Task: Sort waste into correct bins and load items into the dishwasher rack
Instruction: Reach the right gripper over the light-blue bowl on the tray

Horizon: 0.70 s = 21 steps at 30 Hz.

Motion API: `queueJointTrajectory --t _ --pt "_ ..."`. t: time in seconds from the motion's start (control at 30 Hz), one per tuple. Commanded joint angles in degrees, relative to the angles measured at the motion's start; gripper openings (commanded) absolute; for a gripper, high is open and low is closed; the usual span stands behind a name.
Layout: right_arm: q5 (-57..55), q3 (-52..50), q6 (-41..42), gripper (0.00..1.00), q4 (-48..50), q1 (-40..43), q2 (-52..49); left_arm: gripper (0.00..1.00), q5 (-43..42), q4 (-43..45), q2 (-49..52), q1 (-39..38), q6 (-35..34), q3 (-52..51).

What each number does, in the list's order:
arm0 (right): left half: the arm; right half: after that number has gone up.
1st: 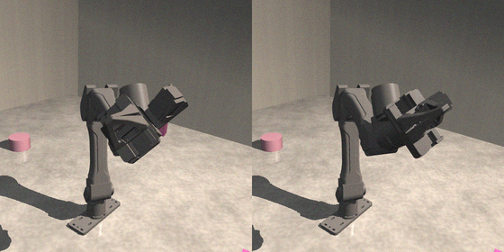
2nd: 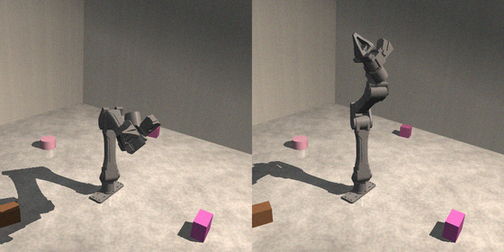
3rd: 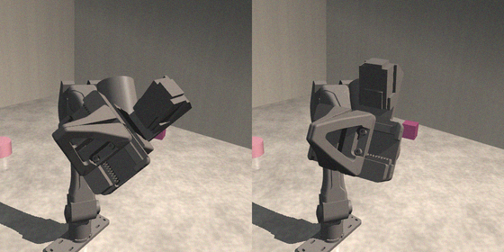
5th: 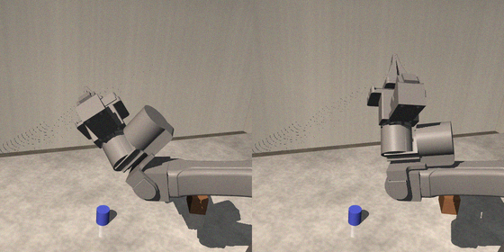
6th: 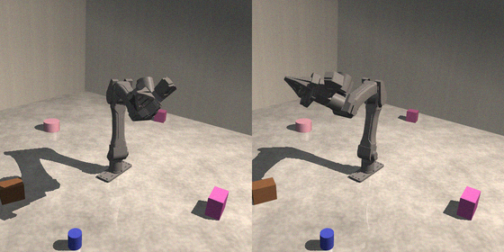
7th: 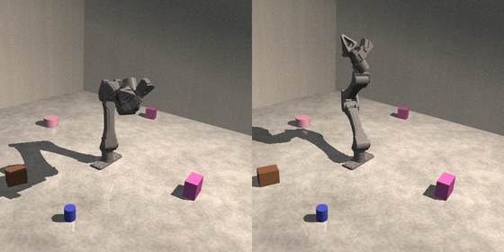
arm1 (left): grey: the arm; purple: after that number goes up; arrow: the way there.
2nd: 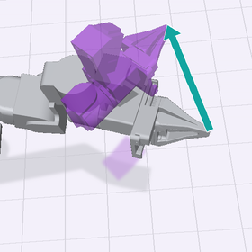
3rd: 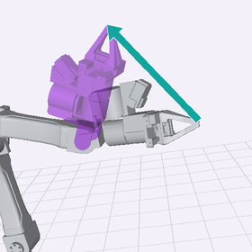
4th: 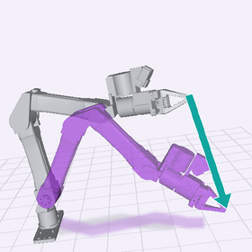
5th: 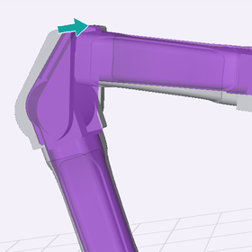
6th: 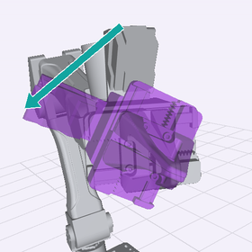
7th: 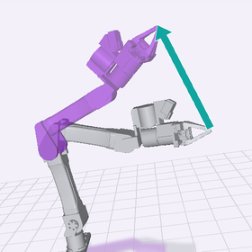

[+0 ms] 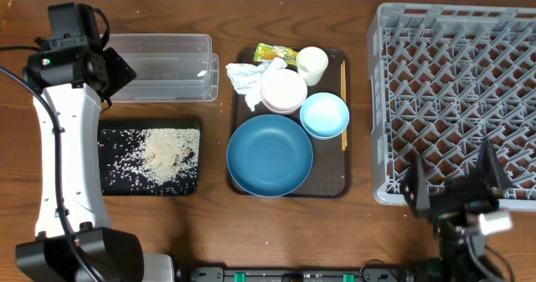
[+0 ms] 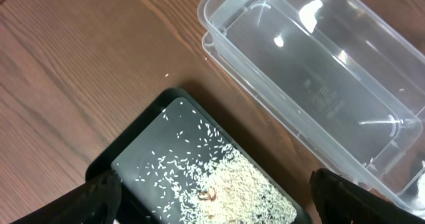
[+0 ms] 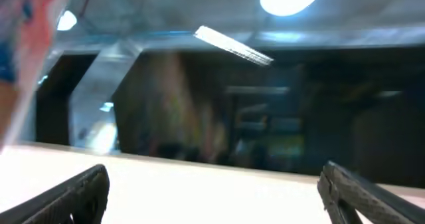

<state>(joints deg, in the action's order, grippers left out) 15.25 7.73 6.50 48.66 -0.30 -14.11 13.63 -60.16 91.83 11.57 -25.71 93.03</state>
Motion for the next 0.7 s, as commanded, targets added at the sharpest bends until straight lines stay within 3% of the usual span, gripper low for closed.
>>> queueJointTrajectory --t 0.0,0.27,0.43,0.53,0.67 --pt "11.85 12.59 -2.38 0.99 -4.94 -0.44 -9.33 0.93 0.31 -0.26 -0.11 0.26 -0.33 0.68" --pt "32.7 53.27 -8.17 0.99 -45.44 -1.27 -43.39 0.94 0.31 -0.26 -0.11 0.24 -0.33 0.68" --pt "27.39 73.77 -19.02 0.99 -73.02 -7.3 -59.87 0.94 0.31 -0.26 -0.11 0.24 -0.33 0.68" --pt "24.17 80.15 -22.1 0.99 -81.61 -11.76 -66.51 0.94 0.31 -0.26 -0.11 0.26 -0.33 0.68" --pt "25.94 80.98 -21.14 0.99 -82.31 -14.99 -71.97 0.94 0.31 -0.26 -0.11 0.24 -0.33 0.68"
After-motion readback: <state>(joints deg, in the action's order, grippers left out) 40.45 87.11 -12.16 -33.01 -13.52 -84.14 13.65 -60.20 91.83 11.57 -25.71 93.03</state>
